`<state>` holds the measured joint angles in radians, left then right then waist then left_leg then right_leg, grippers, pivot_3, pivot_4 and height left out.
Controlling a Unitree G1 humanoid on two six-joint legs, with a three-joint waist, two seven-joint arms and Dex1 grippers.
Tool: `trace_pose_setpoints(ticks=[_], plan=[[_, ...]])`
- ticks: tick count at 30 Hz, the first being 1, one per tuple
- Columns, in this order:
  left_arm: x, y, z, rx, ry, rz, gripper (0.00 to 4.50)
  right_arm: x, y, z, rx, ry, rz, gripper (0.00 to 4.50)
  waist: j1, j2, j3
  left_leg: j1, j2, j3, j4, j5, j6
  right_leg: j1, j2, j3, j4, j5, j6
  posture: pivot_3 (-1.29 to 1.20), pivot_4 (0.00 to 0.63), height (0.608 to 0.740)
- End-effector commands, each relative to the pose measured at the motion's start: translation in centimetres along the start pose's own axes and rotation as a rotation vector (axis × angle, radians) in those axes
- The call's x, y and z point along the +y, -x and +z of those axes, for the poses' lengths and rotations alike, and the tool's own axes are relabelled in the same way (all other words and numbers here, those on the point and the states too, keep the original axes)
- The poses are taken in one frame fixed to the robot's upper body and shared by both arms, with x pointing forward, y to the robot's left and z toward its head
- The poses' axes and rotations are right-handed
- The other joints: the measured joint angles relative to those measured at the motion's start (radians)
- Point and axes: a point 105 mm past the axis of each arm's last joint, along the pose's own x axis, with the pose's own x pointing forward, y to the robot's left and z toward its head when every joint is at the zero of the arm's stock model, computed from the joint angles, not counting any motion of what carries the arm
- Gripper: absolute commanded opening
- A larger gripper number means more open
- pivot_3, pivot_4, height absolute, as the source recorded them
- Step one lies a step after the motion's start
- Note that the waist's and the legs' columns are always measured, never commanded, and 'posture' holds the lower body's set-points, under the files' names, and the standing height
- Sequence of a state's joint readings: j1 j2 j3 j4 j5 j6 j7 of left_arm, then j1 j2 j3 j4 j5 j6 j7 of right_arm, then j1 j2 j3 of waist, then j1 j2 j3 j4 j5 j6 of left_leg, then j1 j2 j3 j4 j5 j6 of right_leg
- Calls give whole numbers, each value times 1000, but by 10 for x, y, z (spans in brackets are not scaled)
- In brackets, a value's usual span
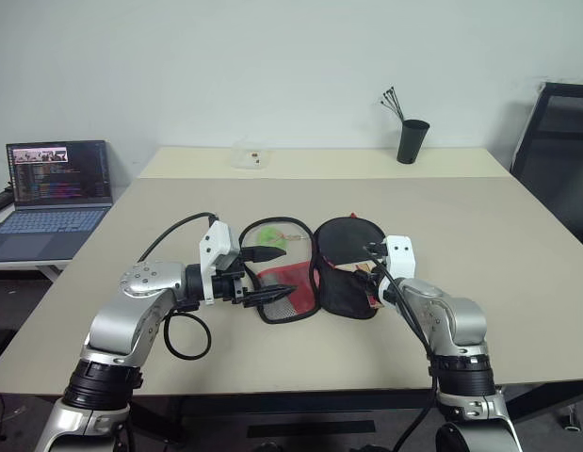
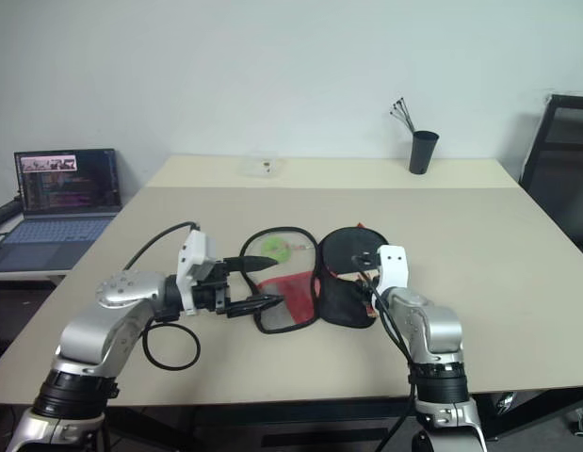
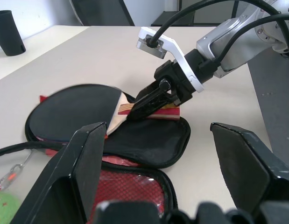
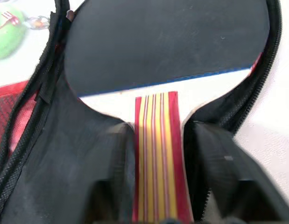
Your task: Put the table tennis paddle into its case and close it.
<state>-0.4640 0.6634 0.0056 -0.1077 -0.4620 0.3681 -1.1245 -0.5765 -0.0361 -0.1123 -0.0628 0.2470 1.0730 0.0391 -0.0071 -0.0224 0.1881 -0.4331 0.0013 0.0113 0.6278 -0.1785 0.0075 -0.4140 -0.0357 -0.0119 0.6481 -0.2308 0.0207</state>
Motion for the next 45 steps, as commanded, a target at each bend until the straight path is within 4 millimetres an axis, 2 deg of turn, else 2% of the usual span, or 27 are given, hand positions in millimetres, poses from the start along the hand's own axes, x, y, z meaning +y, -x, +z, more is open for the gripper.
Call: trace_pose_setpoints(ticks=[1, 2, 9, 11, 15, 18, 20, 23, 29, 35, 45], plan=[[-2, -1, 11, -27, -37, -9, 3892, 9, 5, 13, -55, 21, 20, 4162, 0, 0, 0, 0, 0, 0, 0, 0, 0, 0, 0, 0, 0, 0, 0, 0, 150, 740], [-2, -1, 11, -27, -37, -8, 3892, 11, 5, 13, -55, 20, 32, 4457, 0, 0, 0, 0, 0, 0, 0, 0, 0, 0, 0, 0, 0, 0, 0, 0, 150, 740], [-1, 2, 11, -25, -38, -3, 3892, 21, 33, 20, -66, 83, 215, 4457, 1, 0, 0, 0, 0, 0, 0, 0, 0, 0, 0, 0, 0, 0, 0, 0, 150, 740], [0, 5, 10, -21, -30, 4, 3892, 16, 48, 20, -66, 161, 269, 4457, 3, 0, 0, 0, 0, 0, 0, 0, 0, 0, 0, 0, -1, 0, 0, 0, 150, 740], [3, 10, 8, -12, -22, 18, 3892, -4, 66, 21, -66, 197, 298, 4457, 4, 0, 0, 0, 0, 0, 0, 0, 0, 0, -1, 0, -2, -2, -4, 0, 150, 740], [6, 11, 8, -8, -18, 18, 3892, -28, 72, 22, -55, 221, 265, 3902, 3, 0, 0, 0, 1, 0, 0, 0, 0, 0, 0, 0, -1, -3, -5, 0, 150, 740], [7, 11, 8, -7, -17, 17, 3892, -38, 72, 22, -43, 249, 242, 3226, 3, 0, 0, 0, 1, 0, 0, 0, 0, 0, 0, 0, -1, -3, -5, 0, 150, 740], [10, 10, 10, -5, -21, 12, 3892, -53, 71, 13, 4, 392, 222, 2193, 4, 0, 0, 0, 0, 0, 0, 0, 0, 0, 0, -1, -2, -3, -5, 0, 150, 740], [11, 8, 12, -4, -28, 4, 3892, -48, 66, -8, 70, 576, 299, 71, 2, 0, 0, 0, 0, 1, 0, 0, 0, 0, 0, 0, -2, -2, -3, 0, 150, 740], [10, 9, 12, -1, -31, 5, 3892, -28, 64, -17, 83, 611, 401, 31, 4, -1, 0, 0, 0, 0, 0, 0, 0, 1, 0, 0, -2, -2, -3, 0, 150, 740], [10, 10, 12, 1, -29, 14, 3892, -7, 61, -7, 40, 583, 457, 31, 4, -1, 0, 0, 1, 0, 0, 0, 0, 1, 0, 0, -2, -2, -3, 0, 150, 740]])
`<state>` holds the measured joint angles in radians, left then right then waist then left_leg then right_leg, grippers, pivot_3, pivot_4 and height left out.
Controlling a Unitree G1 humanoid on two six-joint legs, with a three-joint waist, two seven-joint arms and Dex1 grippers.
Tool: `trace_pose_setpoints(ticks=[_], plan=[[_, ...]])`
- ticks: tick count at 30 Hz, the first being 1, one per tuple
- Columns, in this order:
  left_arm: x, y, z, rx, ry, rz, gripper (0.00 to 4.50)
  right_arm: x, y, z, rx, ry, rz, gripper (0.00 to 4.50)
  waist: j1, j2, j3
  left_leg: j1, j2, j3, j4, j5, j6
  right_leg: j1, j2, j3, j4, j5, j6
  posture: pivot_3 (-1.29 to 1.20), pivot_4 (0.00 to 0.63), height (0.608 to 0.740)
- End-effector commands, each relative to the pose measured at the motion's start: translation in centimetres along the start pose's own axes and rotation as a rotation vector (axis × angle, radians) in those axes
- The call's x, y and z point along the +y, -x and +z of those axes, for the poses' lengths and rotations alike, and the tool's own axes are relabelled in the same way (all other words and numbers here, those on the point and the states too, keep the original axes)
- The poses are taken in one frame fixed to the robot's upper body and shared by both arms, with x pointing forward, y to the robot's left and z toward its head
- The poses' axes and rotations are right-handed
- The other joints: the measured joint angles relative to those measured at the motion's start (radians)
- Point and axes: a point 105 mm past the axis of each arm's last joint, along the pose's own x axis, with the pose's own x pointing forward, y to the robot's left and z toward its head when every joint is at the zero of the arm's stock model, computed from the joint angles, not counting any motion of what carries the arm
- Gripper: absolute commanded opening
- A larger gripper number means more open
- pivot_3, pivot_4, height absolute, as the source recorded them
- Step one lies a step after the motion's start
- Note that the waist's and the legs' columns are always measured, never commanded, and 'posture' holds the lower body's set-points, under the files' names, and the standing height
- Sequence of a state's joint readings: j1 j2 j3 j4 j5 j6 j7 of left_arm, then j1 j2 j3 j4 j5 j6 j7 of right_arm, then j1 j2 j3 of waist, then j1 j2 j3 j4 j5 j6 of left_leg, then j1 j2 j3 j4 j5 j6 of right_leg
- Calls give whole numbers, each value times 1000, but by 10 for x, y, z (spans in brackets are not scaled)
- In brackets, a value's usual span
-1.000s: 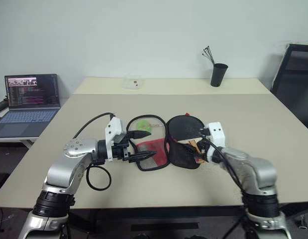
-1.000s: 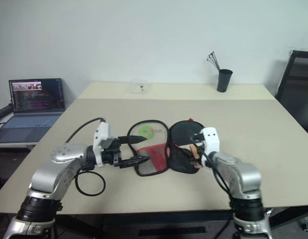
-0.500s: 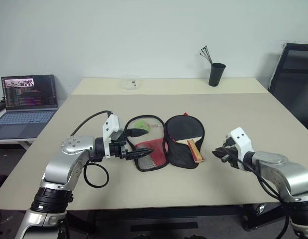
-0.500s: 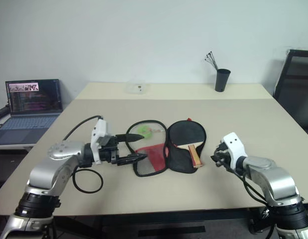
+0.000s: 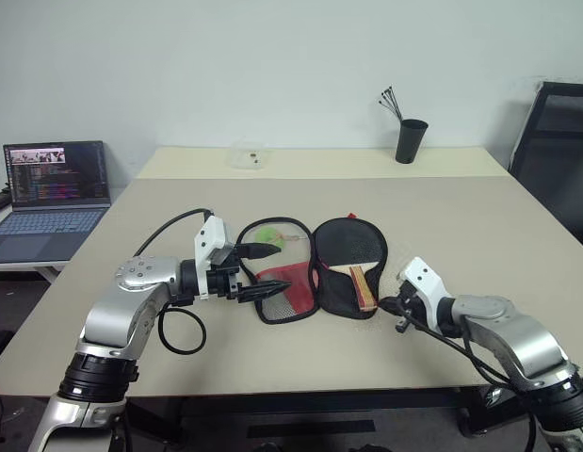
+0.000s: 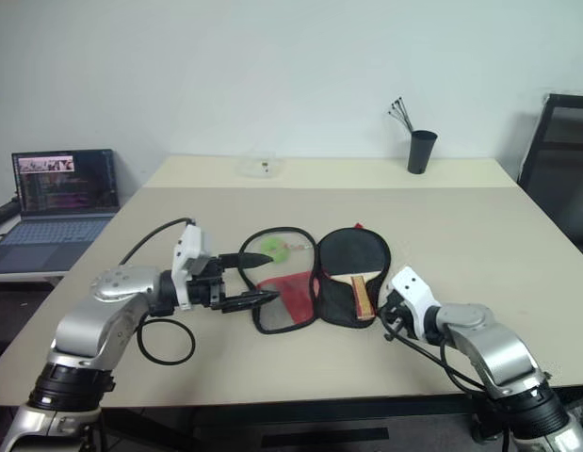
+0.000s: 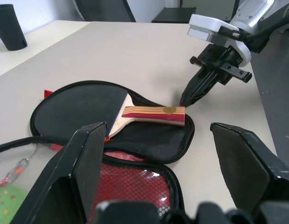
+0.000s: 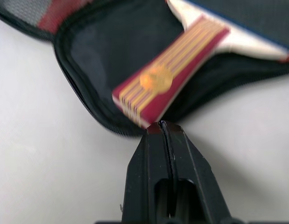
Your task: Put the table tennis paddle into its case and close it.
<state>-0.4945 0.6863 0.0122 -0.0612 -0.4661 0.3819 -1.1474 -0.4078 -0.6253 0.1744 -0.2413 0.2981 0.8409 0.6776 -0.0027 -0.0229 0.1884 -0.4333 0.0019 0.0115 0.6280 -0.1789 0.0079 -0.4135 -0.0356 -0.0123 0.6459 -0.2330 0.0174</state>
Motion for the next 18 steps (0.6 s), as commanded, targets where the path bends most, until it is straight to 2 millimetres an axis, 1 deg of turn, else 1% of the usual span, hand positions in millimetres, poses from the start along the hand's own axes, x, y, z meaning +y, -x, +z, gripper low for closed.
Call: trace_pose_setpoints(ticks=[1, 4, 8, 12, 14, 18], plan=[[1, 4, 12, -18, -45, 9, 3892, 5, 3, 19, -60, 25, 14, 31, 0, 0, 0, 0, 0, 0, 0, 0, 0, 0, 0, 0, 0, 0, 0, 0, 150, 740], [2, 4, 12, -20, -45, 9, 3892, 12, -2, 19, -65, 11, 37, 31, 0, 0, 0, 0, 0, 0, 0, 0, 0, 0, 0, 0, 0, 0, 0, 0, 150, 740], [1, 2, 12, -23, -45, 8, 3892, 23, -8, 15, -54, 9, 61, 31, 0, 0, 0, 0, 0, 0, 0, 0, 0, 0, 0, 0, 0, 0, 0, 0, 150, 740], [1, 2, 12, -26, -43, 10, 3892, 30, -11, 19, -65, 4, 81, 31, 0, 0, 0, 0, 0, 0, 0, 0, 0, 0, 0, 0, 0, 0, 0, 0, 150, 740], [1, 2, 12, -27, -42, 12, 3892, 29, -11, 21, -72, 11, 77, 31, 0, 0, 0, 0, 0, 0, 0, 0, 0, 0, 0, 0, 1, 0, 0, 0, 150, 740], [6, 8, 9, -20, -35, 49, 3892, 14, 5, 31, -102, 23, 65, 31, 1, 0, 0, 0, 0, 0, 0, 0, 0, 0, 0, 0, 0, 0, 0, 0, 150, 740]])
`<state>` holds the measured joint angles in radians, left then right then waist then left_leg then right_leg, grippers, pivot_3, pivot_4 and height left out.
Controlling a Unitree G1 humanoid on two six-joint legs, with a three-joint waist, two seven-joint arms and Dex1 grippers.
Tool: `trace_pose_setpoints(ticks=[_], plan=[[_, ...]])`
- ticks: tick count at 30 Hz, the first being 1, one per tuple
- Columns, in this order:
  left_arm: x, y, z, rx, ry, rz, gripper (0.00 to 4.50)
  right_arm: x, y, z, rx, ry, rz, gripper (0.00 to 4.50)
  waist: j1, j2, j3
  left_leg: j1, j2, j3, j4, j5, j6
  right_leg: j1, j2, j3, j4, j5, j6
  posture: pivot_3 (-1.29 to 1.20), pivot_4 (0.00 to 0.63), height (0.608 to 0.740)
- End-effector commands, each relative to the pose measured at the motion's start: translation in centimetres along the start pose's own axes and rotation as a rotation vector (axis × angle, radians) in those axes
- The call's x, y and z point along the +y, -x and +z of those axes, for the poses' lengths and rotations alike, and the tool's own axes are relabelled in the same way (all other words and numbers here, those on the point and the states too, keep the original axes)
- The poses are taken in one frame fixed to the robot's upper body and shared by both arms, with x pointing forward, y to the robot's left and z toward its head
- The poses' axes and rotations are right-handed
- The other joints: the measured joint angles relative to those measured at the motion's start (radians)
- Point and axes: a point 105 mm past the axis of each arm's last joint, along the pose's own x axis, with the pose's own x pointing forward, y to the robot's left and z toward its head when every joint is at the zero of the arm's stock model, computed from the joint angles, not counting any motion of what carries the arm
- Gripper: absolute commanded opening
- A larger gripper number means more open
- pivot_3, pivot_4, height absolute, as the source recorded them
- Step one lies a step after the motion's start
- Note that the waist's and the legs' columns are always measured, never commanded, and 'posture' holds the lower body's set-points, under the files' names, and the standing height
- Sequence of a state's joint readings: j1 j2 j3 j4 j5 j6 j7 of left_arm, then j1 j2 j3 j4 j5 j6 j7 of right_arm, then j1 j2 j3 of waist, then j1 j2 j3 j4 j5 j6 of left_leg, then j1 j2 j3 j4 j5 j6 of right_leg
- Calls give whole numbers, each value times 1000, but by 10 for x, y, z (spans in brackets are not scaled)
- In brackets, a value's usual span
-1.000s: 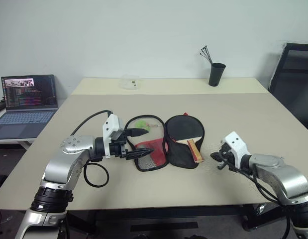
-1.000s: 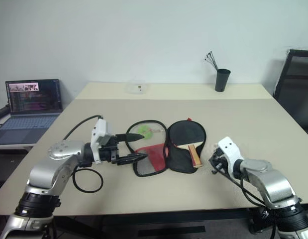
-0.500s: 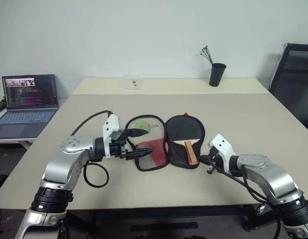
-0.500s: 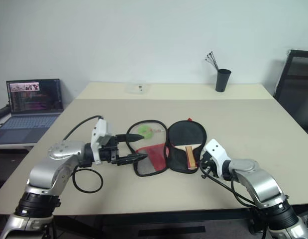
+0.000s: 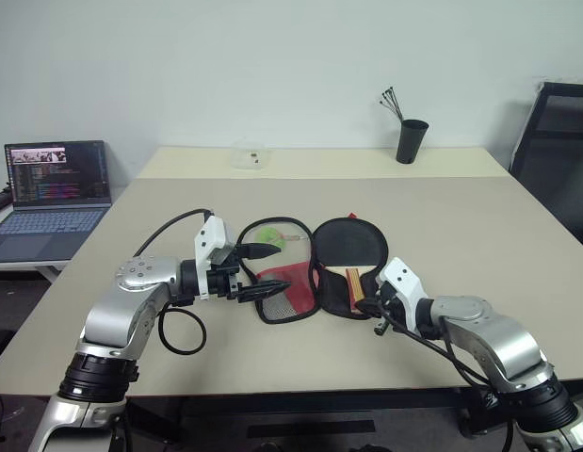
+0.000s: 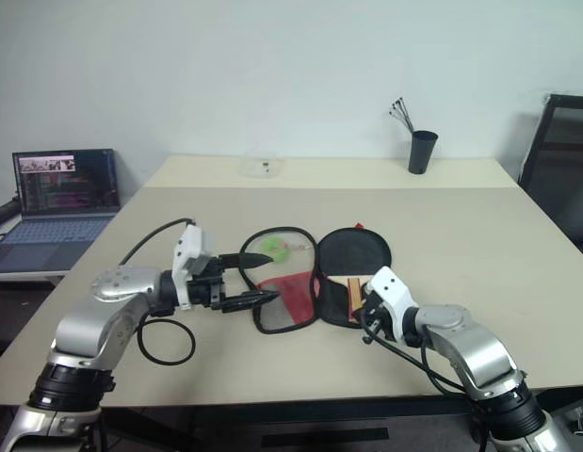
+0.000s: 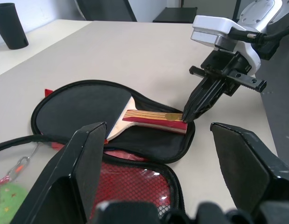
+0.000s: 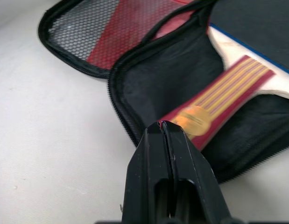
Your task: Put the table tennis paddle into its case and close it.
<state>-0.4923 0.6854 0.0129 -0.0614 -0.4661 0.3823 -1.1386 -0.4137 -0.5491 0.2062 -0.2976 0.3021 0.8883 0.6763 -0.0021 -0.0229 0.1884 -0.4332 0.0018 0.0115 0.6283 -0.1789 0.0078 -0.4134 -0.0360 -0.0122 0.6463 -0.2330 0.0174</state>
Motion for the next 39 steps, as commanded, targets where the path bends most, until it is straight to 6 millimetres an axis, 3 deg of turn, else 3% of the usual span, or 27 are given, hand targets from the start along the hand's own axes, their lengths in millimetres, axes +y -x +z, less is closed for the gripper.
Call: trace_pose_setpoints(ticks=[1, 8, 16, 19, 24, 28, 33, 39], plan=[[7, 10, 8, -16, -34, 53, 3892, -13, 23, 25, -73, 40, -14, 31, 0, 0, 0, 0, 0, 0, 0, 0, 0, 0, 0, 0, 0, 0, 0, 0, 150, 740], [26, 24, -6, 5, 0, 181, 3892, -21, 53, 50, -123, 96, 18, 31, 0, 0, 0, 0, 0, -1, 0, 0, 0, 0, 0, -1, 0, 0, 0, 0, 150, 740], [45, 32, -18, 16, -12, 312, 3892, -13, 66, 68, -173, 132, 71, 31, 1, 0, 0, 0, 0, 0, 0, 0, 0, 0, -1, 0, 0, 0, 0, 0, 150, 740], [51, 41, -31, 77, -11, 354, 3286, -6, 75, 77, -198, 147, 115, 0, 1, 0, 0, 0, 0, 0, 0, 0, 0, 0, -1, 0, 0, 0, 0, 0, 150, 740], [61, 52, -53, 179, 2, 413, 1552, -7, 87, 95, -243, 184, 123, 0, 1, 0, 0, 0, 0, 0, 0, 0, 0, 0, -1, -1, 0, 0, 0, 0, 150, 740], [64, 56, -72, 247, 33, 428, 59, -11, 88, 98, -237, 208, 103, 0, 1, 0, 0, 0, 0, 0, 0, 0, 0, 0, -2, -1, -1, -1, -2, 0, 150, 740], [70, 55, -89, 320, 52, 457, 22, -9, 87, 96, -234, 210, 108, 0, 2, 0, 0, 0, 0, 0, 0, 0, 0, 0, -3, -1, 0, 0, -2, 0, 150, 740], [77, 36, -105, 364, 53, 457, 22, -8, 86, 94, -226, 212, 108, 0, 4, 0, 0, 0, 0, 0, 0, 0, 0, 0, -3, -1, 0, 1, -4, 0, 150, 740]])
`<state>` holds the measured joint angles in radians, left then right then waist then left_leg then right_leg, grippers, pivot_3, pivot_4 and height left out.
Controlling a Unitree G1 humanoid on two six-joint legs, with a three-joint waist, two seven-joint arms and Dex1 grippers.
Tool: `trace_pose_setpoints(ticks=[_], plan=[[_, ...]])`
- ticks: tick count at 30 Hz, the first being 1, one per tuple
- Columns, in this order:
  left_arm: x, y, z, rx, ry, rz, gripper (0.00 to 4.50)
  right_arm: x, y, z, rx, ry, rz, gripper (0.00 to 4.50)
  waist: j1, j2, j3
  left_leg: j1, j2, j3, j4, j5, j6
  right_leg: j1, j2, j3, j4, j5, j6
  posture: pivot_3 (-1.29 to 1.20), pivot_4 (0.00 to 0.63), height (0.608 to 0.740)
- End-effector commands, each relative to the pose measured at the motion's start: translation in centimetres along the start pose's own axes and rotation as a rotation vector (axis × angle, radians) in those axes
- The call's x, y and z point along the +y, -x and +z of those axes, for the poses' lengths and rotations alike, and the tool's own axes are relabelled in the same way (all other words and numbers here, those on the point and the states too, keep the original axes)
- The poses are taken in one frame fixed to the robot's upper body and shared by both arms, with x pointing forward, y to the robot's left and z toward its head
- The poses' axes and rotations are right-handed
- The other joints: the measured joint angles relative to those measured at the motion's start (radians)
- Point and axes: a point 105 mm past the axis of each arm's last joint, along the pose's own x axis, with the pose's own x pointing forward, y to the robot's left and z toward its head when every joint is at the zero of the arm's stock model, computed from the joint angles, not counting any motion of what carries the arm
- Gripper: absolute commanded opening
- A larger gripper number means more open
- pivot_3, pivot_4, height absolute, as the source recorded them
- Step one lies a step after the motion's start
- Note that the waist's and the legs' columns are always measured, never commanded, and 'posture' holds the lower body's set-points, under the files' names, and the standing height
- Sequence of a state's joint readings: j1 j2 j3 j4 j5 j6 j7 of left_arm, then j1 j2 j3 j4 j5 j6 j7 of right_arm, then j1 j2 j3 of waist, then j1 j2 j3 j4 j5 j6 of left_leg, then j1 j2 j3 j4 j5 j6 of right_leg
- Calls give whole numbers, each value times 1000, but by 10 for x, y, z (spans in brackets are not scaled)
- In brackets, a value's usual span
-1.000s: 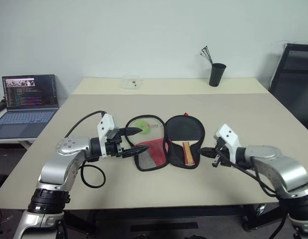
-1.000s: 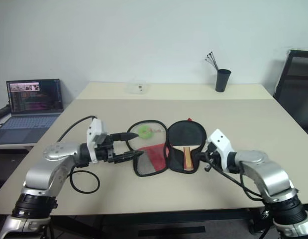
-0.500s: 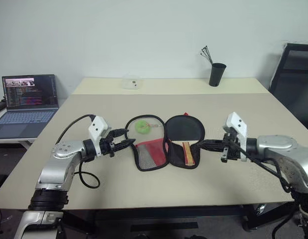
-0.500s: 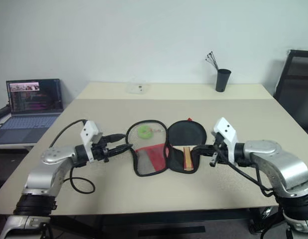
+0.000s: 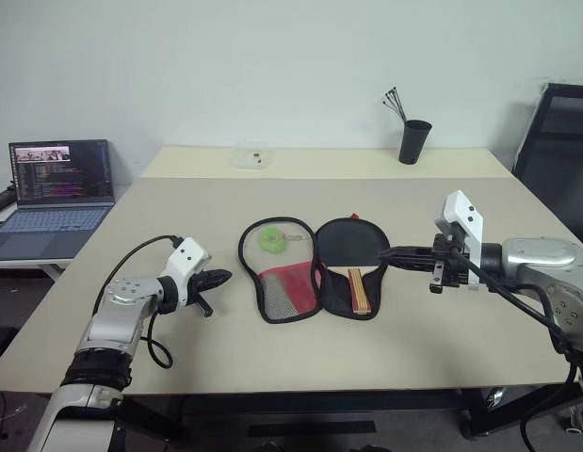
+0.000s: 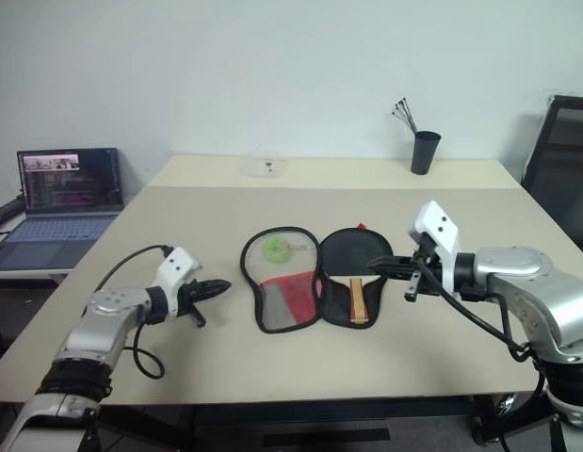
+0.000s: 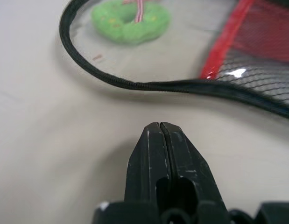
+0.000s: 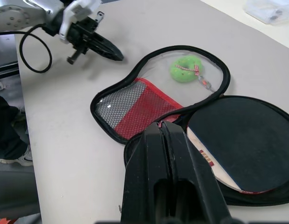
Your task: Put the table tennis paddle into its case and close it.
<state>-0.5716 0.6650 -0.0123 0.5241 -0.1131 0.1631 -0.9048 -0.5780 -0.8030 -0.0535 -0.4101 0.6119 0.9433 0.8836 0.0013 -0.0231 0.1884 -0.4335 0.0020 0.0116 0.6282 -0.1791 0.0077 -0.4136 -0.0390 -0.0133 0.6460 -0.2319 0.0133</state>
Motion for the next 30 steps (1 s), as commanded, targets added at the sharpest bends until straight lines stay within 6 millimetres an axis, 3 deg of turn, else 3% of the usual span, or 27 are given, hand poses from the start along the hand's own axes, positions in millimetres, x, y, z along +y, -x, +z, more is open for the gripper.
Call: trace_pose_setpoints(ticks=[1, 8, 13, 18, 22, 25, 30], plan=[[0, -14, 11, -29, -37, 3, 22, 3, 2, 9, -17, 58, -2, 0, 0, 0, 0, 0, 0, 0, 0, 0, 0, 0, 0, 0, 0, 1, 0, 0, 150, 740], [-8, -40, 20, -64, -29, -33, 22, 3, 4, 7, -5, 65, -7, 0, 1, 0, 0, 0, 0, 0, 0, 0, 0, 0, 0, -1, 0, 3, 4, 0, 150, 740], [-14, -53, 47, -145, -70, -68, 22, 1, 11, 3, 19, 66, -26, 0, 2, -1, 0, -1, 0, 0, 1, 0, 0, 0, 0, -1, 0, 2, 6, 0, 150, 740], [-11, -55, 100, -272, -161, -89, 22, -2, 26, -4, 58, 32, -67, 0, 4, -2, 1, -1, -1, 0, 1, 0, 0, 0, 1, -1, 0, 2, 7, 0, 150, 740], [-24, -62, 138, -365, -213, -151, 22, -3, 44, -13, 109, 15, -104, 0, 8, -2, 1, -1, -2, 0, 1, 0, 0, 0, 1, -1, 0, 2, 7, 0, 150, 740], [-39, -71, 155, -400, -236, -214, 0, 0, 54, -16, 122, -7, -115, 594, 10, -2, 1, -1, -2, 0, 1, 0, 0, 1, 1, 0, 0, 2, 8, 0, 150, 740], [-69, -92, 172, -423, -258, -311, 0, 3, 65, -23, 142, -33, -171, 2312, 9, -3, 1, -1, -3, 0, 2, 0, 1, 1, 2, 0, 0, 2, 8, 0, 150, 740]])
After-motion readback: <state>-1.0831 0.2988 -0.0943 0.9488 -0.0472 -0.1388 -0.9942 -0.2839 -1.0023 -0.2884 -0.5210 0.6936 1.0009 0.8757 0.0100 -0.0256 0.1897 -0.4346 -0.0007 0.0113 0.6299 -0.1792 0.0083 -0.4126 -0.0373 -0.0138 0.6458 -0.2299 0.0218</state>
